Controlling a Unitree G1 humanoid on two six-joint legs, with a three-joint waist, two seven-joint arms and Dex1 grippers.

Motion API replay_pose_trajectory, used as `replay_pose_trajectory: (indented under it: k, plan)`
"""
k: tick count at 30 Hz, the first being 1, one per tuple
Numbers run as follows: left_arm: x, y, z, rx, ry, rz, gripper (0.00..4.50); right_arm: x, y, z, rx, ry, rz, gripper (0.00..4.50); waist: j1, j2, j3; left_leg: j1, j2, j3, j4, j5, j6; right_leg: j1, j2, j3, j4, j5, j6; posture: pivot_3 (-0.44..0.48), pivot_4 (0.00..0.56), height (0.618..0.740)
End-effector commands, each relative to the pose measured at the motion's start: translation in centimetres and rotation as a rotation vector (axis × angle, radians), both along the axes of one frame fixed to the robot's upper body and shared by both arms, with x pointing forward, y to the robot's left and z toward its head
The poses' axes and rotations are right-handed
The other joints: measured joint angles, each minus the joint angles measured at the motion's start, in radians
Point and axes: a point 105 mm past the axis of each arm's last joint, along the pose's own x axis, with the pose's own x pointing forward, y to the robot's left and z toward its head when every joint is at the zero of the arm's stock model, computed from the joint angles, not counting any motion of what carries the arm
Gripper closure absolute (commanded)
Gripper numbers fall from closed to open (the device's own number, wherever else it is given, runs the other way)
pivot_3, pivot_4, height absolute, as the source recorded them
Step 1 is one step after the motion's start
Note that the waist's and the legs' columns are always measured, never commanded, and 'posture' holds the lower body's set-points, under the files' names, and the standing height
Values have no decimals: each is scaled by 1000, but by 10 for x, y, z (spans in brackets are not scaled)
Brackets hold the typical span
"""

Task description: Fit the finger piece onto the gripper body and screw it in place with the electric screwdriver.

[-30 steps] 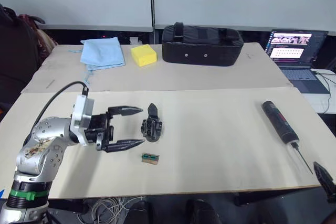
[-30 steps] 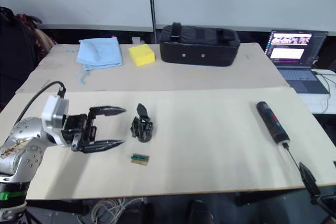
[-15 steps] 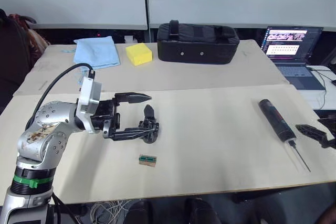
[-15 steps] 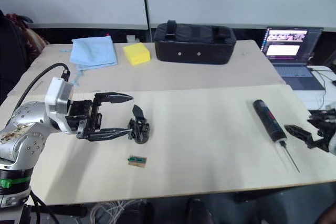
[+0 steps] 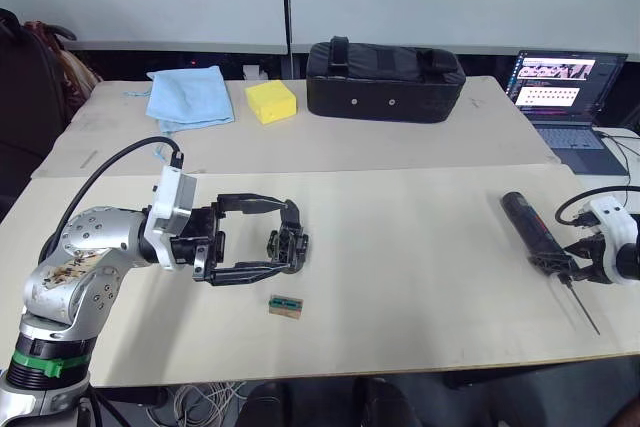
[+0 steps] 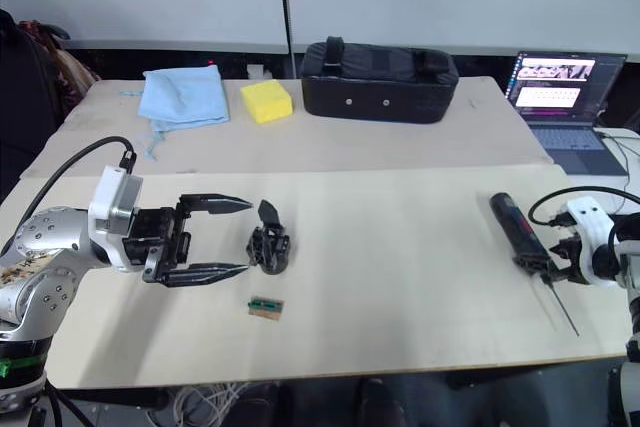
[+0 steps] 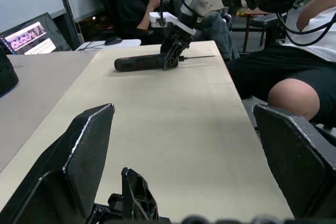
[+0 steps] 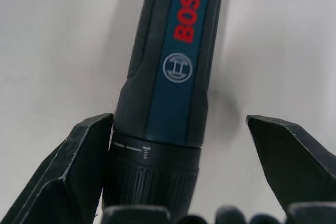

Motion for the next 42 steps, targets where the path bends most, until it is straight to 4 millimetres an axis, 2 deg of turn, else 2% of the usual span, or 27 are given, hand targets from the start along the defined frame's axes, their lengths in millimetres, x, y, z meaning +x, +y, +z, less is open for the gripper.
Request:
replay_pose_trajectory:
  k: [1,4,7,10,12,14,15,16,18,20,22,25,31,33,37,42]
  plan:
    - [-4,1,7,7,-39,-9,0,3,1,6,50,-36,4,1522,-2,0,0,0,0,0,1,0,0,0,0,0,1,0,0,0,150,740]
    - [-4,2,5,15,-28,-11,0,4,2,10,70,-57,12,2507,-5,0,0,0,1,0,3,0,0,1,0,0,1,0,0,0,150,740]
    - [-5,6,2,16,-21,-7,0,8,13,42,101,-198,127,2538,-6,0,0,0,1,0,3,0,0,1,0,0,2,0,0,0,150,740]
    - [-6,12,-3,19,-11,5,0,2,44,66,90,-235,296,2538,-9,4,0,0,1,0,2,0,0,-1,1,1,2,2,2,0,150,740]
    - [-4,20,-7,38,-45,16,0,-7,84,73,62,-223,430,2538,-12,6,0,0,1,1,1,0,0,-1,1,1,2,3,5,0,150,740]
    - [-5,25,-9,56,-69,16,0,-19,122,70,56,-198,525,2538,-13,6,0,0,3,0,1,0,0,-2,2,1,3,3,5,0,150,740]
    - [-6,26,-10,52,-56,22,0,-29,143,61,55,-165,591,2538,-15,6,0,1,4,0,1,0,0,-1,4,0,4,3,5,0,150,740]
    - [-6,27,-11,48,-43,29,0,-37,156,56,56,-143,632,2538,-13,6,0,2,5,-1,1,0,0,-1,4,0,4,2,2,0,150,740]
    - [-6,29,-14,55,-31,31,0,-45,171,48,49,-121,672,2538,-6,6,0,2,5,-2,1,0,-1,-1,4,-1,4,0,-1,0,150,740]
    - [-6,32,-21,74,-25,38,0,-46,185,36,43,-122,686,2538,-1,6,0,1,4,-1,1,0,-1,-1,2,-1,3,0,-1,0,150,740]
    - [-6,38,-27,94,-14,53,0,-46,194,24,36,-110,691,2538,5,5,0,0,2,0,3,0,-1,-1,0,-1,2,0,-1,0,150,740]
    - [-7,45,-31,115,-2,69,0,-49,193,5,-35,-69,721,2538,10,5,0,-3,1,0,5,0,0,-2,-2,0,0,0,-1,0,150,740]
    - [-7,47,-36,129,-10,82,0,-45,189,-3,-35,-28,718,2538,8,4,0,-3,2,0,5,-1,0,-2,-1,-1,1,0,-1,0,150,740]
    - [-8,49,-38,139,-5,82,0,-47,185,-5,-55,0,735,1513,8,4,0,-2,3,0,5,-1,0,-1,0,-1,2,0,-1,0,150,740]
    - [-10,49,-40,143,-2,82,0,-54,187,3,-69,38,781,191,10,3,0,-2,3,0,5,-1,0,-1,0,-2,2,0,-1,0,150,740]
    - [-12,47,-43,139,8,80,0,-60,189,19,-183,109,815,89,5,3,0,-2,3,0,5,-1,0,-2,-1,-2,2,0,-1,0,150,740]
